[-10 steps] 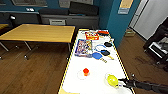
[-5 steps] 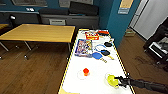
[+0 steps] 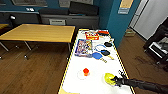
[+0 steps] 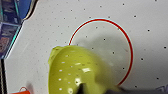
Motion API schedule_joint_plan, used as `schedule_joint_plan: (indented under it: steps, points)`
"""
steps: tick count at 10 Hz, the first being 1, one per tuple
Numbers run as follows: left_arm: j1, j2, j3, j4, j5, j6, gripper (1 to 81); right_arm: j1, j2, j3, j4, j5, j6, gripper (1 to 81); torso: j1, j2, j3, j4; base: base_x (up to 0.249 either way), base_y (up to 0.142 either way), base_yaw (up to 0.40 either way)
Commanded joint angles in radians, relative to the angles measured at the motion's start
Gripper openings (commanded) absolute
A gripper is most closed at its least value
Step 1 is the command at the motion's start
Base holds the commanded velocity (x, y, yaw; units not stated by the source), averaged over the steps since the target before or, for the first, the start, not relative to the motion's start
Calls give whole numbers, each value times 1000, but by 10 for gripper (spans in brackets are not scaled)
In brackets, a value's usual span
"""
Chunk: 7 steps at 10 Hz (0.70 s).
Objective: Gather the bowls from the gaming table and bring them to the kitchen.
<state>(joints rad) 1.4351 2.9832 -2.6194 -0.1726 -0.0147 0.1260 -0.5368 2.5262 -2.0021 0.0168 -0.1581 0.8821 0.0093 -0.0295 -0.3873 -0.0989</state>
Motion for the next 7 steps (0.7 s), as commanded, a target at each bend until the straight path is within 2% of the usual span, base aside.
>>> schedule_joint_plan:
  steps: [1, 3, 5, 7]
  points:
    - [3, -9, 5, -13, 82, -3, 811, 83, 7, -30, 6, -24, -9, 10, 0, 0, 0, 0, 0, 0, 0]
    - [3, -6, 5, -13, 82, -3, 811, 76, -7, -26, 14, -14, -3, 10, 0, 0, 0, 0, 0, 0, 0]
    - [3, 1, 5, -12, 81, -3, 811, 117, -139, 89, 22, -26, 3, 10, 1, 0, 0, 0, 0, 0, 0]
    - [0, 4, 8, -10, 79, -3, 811, 137, -352, 291, -1, -55, -9, 10, 1, 0, 0, 0, 0, 0, 0]
